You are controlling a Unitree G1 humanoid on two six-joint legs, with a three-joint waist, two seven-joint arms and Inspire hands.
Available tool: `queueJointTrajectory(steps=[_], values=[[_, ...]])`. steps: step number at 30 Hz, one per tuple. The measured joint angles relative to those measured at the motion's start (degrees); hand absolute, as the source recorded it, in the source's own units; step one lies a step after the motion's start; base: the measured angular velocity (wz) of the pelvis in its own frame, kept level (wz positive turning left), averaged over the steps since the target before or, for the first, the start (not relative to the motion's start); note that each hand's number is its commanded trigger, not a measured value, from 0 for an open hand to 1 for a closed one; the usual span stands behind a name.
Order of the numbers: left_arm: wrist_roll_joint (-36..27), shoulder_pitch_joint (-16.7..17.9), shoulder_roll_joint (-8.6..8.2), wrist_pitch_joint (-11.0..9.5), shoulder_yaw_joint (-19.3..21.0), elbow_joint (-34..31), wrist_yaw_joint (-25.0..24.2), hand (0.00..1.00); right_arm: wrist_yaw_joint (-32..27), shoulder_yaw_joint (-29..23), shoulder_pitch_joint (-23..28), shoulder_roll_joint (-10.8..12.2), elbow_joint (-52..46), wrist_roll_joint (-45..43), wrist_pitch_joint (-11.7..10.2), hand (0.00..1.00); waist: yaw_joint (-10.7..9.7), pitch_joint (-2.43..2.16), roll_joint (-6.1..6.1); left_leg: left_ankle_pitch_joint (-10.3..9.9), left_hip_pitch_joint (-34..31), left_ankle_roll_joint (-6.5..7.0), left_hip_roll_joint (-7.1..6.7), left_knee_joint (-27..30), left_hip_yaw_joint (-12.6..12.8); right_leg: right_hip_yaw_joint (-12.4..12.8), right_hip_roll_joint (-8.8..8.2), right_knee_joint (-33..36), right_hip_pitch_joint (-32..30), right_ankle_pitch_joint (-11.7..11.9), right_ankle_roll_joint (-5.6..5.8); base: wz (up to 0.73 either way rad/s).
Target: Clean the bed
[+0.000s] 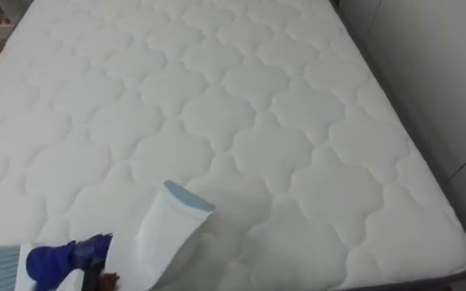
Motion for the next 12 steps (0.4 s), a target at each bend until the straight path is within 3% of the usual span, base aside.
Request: queueJointTrajectory(steps=[4, 8, 12], values=[[-0.44, 0.66, -1.49, 0.08, 2.82, 4.17, -1.46, 0.0, 0.26, -1.02, -0.84, 0.43, 2.81, -6.0, 1.8, 0.0, 0.19, 0.06, -0.87, 0.0, 0.14, 0.01, -0.35, 0.01, -0.01, -0.24, -0.45, 0.84, -0.26, -0.12, 0.23, 0.01], [-0.33, 1.18, -1.85, 0.45, 4.1, 9.15, -2.65, 0.0, 1.39, -1.02, -1.0, 1.86, 3.41, -9.14, 3.64, 0.0, 0.64, 0.15, -1.94, -0.01, 1.1, 0.0, -0.39, 0.0, 0.07, -0.19, -0.46, 0.81, 0.95, -0.25, 0.4, 0.01], [-0.34, 1.75, -2.51, 3.28, 6.69, 11.67, -5.49, 0.0, 4.62, -2.2, -0.9, 2.02, 4.07, -9.55, 5.71, 0.0, 0.65, 0.06, -2.44, -0.6, 1.55, -0.47, -0.44, 0.16, -0.09, -0.25, -0.57, 0.64, 1.43, -0.56, 0.84, 0.13]])
